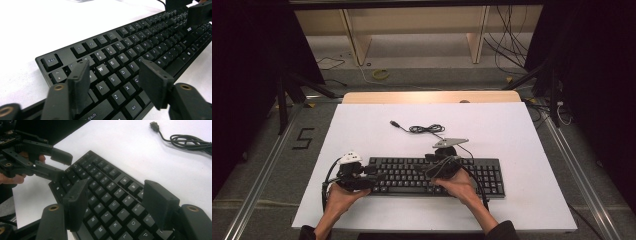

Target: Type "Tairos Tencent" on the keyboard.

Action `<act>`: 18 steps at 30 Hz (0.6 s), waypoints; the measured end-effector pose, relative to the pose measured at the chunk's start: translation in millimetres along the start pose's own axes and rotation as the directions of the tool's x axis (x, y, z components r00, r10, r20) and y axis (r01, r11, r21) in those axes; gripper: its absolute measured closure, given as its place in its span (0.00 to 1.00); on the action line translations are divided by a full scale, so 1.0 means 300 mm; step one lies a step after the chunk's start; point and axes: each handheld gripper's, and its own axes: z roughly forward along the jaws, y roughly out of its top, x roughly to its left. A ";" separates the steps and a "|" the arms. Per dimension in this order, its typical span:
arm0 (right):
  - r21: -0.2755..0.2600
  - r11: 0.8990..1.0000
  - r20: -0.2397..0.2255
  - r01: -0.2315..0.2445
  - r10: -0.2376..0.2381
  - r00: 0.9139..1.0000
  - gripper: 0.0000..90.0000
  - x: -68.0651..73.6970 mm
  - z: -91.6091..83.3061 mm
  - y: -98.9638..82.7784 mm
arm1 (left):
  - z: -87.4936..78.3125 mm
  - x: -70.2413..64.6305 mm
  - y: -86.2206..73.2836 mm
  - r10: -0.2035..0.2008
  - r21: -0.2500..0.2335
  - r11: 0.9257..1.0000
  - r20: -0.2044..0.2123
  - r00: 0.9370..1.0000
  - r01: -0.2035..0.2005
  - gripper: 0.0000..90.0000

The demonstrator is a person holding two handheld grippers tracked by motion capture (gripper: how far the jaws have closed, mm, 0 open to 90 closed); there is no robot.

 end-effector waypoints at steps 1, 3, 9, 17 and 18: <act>-0.001 1.000 0.001 0.000 0.000 1.000 0.42 -0.001 -0.001 0.000 | 0.001 0.001 0.000 0.005 0.005 1.000 -0.002 1.000 -0.005 0.49; 0.000 1.000 0.002 0.001 -0.001 1.000 0.42 -0.003 -0.004 -0.001 | 0.003 0.000 0.000 0.011 0.011 1.000 -0.007 1.000 -0.011 0.53; 0.004 1.000 0.003 0.000 0.000 1.000 0.41 -0.005 -0.009 -0.004 | 0.009 -0.007 0.000 0.040 0.038 0.998 -0.007 0.999 -0.040 0.64; 0.003 1.000 0.005 -0.001 0.000 1.000 0.41 -0.008 -0.016 -0.006 | 0.017 -0.013 0.004 0.043 0.076 0.996 0.000 0.999 -0.042 0.79; 0.001 1.000 0.005 0.002 -0.002 1.000 0.41 -0.009 -0.017 -0.007 | 0.019 -0.013 0.005 0.042 0.080 0.996 -0.002 0.999 -0.042 0.81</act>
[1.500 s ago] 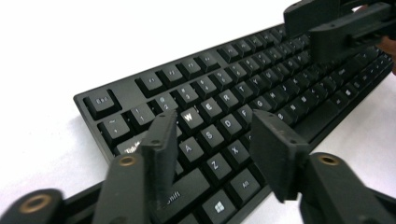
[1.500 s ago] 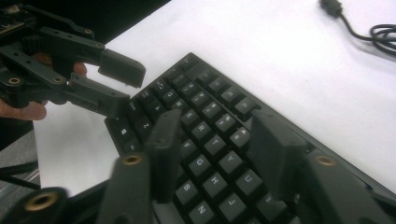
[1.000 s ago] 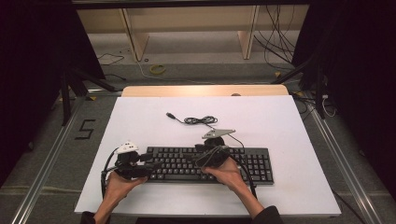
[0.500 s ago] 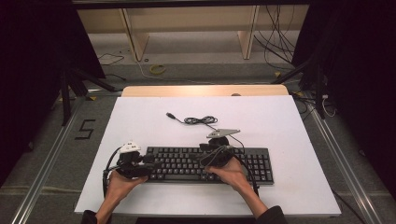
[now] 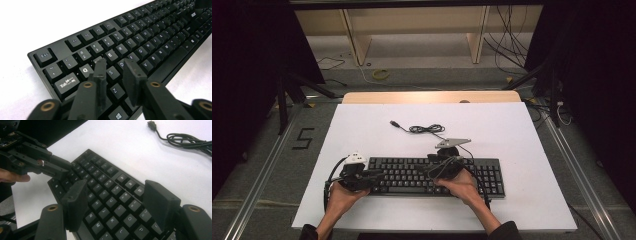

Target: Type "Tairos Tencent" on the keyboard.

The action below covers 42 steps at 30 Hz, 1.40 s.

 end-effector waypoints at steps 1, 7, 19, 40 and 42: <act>0.001 1.000 0.000 0.000 0.000 1.000 0.41 0.000 -0.001 0.000 | 0.002 0.000 0.000 -0.001 0.002 1.000 -0.001 1.000 0.001 0.82; 0.000 1.000 0.002 0.002 -0.002 1.000 0.40 -0.002 -0.007 -0.003 | 0.010 0.000 0.003 -0.004 0.020 1.000 -0.010 1.000 0.004 0.88; -0.001 1.000 0.007 0.004 -0.004 1.000 0.40 -0.003 -0.012 -0.005 | 0.016 0.014 0.003 -0.018 0.053 0.998 -0.047 0.999 0.021 0.99; -0.003 1.000 0.008 0.006 -0.006 1.000 0.40 0.001 -0.016 -0.005 | 0.027 0.025 -0.003 -0.037 0.059 0.997 -0.044 0.998 0.040 0.99; -0.005 1.000 0.008 0.006 -0.006 1.000 0.40 0.000 -0.018 -0.003 | 0.021 0.020 0.001 -0.044 0.037 0.998 -0.036 0.998 0.045 0.95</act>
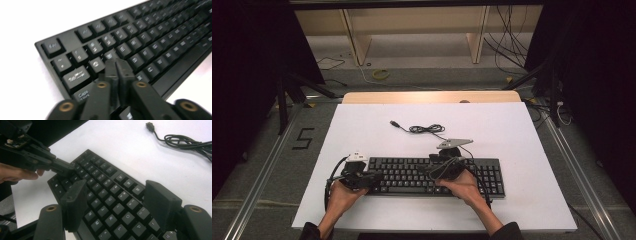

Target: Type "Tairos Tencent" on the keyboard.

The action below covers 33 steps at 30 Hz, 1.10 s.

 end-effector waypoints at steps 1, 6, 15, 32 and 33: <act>-0.001 1.000 0.000 -0.002 0.002 1.000 0.40 0.000 -0.001 0.001 | -0.003 -0.003 0.002 0.006 -0.006 1.000 0.006 1.000 -0.006 0.93; -0.007 1.000 0.003 -0.002 0.002 1.000 0.40 -0.004 -0.003 0.003 | -0.014 -0.018 0.009 -0.001 -0.045 0.999 0.038 0.999 0.003 0.78; -0.008 1.000 0.004 -0.001 0.001 1.000 0.40 -0.003 -0.006 0.006 | -0.021 -0.014 0.012 -0.035 -0.091 0.995 0.043 0.998 0.039 0.53; 0.002 1.000 0.006 0.001 -0.001 1.000 0.46 -0.008 0.010 0.010 | -0.025 -0.016 0.013 -0.017 -0.149 0.989 0.042 0.999 0.023 0.36; 0.003 1.000 0.006 0.002 -0.002 1.000 0.47 -0.009 0.012 0.010 | -0.026 -0.016 0.013 -0.018 -0.153 0.988 0.041 0.999 0.024 0.36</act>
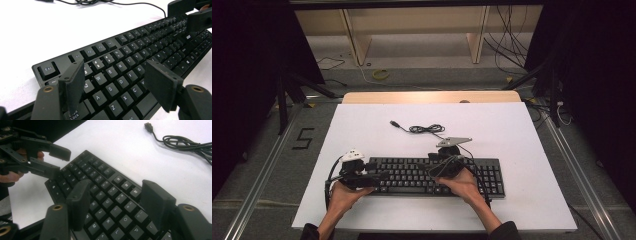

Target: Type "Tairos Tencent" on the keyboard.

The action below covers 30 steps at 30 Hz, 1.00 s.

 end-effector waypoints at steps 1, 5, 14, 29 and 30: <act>0.003 1.000 0.003 0.001 -0.001 1.000 0.48 0.000 0.001 0.000 | -0.001 -0.001 0.000 -0.002 -0.002 1.000 0.000 1.000 0.002 0.36; 0.018 1.000 0.010 0.003 -0.003 1.000 0.54 -0.002 0.009 0.000 | -0.003 -0.004 0.002 -0.002 -0.012 1.000 0.002 1.000 0.002 0.35; 0.040 0.999 0.016 0.009 -0.009 1.000 0.70 -0.002 0.030 0.003 | -0.007 -0.004 0.003 -0.003 -0.017 1.000 0.002 1.000 0.003 0.35; 0.106 0.994 0.039 0.037 -0.042 0.998 0.96 0.005 0.071 -0.011 | -0.013 -0.004 0.004 -0.004 -0.033 0.999 0.007 1.000 0.004 0.34; 0.111 0.993 0.040 0.041 -0.046 0.998 0.97 0.006 0.075 -0.013 | -0.013 -0.003 0.004 -0.005 -0.033 0.999 0.006 1.000 0.005 0.34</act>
